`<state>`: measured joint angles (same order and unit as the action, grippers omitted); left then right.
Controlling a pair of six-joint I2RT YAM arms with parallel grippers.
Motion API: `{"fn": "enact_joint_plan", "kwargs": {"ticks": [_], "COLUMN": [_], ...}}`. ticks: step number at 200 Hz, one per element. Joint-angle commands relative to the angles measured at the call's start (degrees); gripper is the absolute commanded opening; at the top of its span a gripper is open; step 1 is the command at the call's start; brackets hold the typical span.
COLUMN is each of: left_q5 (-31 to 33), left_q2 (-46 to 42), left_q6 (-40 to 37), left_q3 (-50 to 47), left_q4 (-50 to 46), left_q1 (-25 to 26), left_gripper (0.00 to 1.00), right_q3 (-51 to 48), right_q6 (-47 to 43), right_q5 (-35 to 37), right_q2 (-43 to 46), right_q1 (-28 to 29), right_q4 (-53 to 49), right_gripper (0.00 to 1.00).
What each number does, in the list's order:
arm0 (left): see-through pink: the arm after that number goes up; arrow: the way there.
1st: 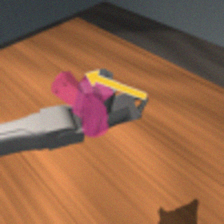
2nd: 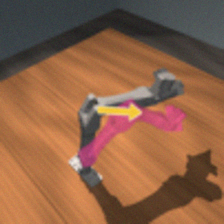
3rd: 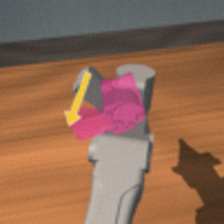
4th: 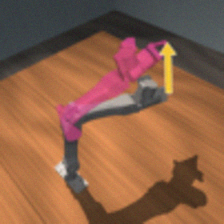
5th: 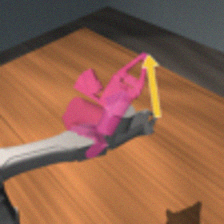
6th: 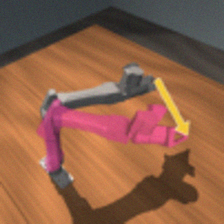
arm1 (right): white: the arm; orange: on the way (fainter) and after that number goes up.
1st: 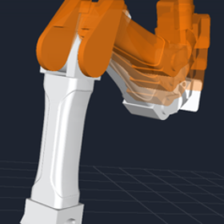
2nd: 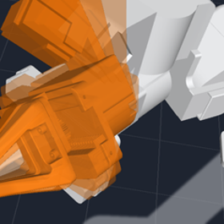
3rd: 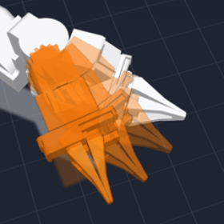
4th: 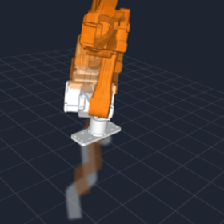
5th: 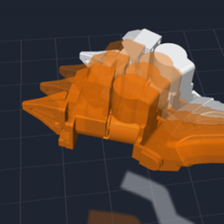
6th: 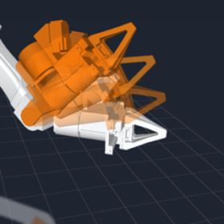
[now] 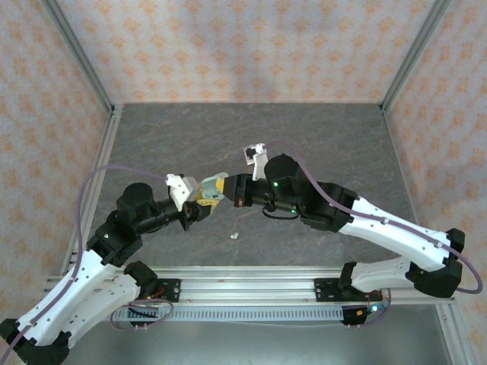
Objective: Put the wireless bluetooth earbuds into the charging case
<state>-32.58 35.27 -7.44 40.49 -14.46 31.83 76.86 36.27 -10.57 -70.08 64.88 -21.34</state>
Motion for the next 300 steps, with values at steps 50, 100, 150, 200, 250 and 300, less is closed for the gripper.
{"fn": "enact_joint_plan", "kwargs": {"ticks": [50,100,150,200,250,300], "left_q5": [-1.5,-1.5,-1.6,-1.9,-2.0,-2.0], "left_q2": [-0.5,-0.1,0.3,0.7,0.7,0.7], "left_q6": [0.1,0.0,0.0,0.1,0.3,0.2], "left_q3": [2.5,2.9,3.3,3.6,3.6,3.6], "left_q4": [2.9,2.9,2.9,2.8,2.8,2.7], "left_q1": [-0.3,-0.2,-0.3,-0.3,-0.3,-0.2], "left_gripper": [0.15,0.15,0.15,0.15,0.15,0.15], "right_q3": [3.3,2.9,3.2,4.8,6.4,8.0], "right_q6": [-4.2,-6.1,-7.3,-8.0,-7.9,-7.9], "right_q5": [-3.6,-3.9,-5.2,-3.0,-2.9,-1.6], "right_q2": [-5.1,-5.2,-5.8,-6.7,-7.3,-7.1], "right_q1": [0.5,0.5,0.5,0.5,0.5,0.5], "right_q4": [-0.1,-1.8,-3.6,-7.6,-9.1,-9.6], "right_gripper": [0.10,0.10,0.11,0.21,0.29,0.32]}}
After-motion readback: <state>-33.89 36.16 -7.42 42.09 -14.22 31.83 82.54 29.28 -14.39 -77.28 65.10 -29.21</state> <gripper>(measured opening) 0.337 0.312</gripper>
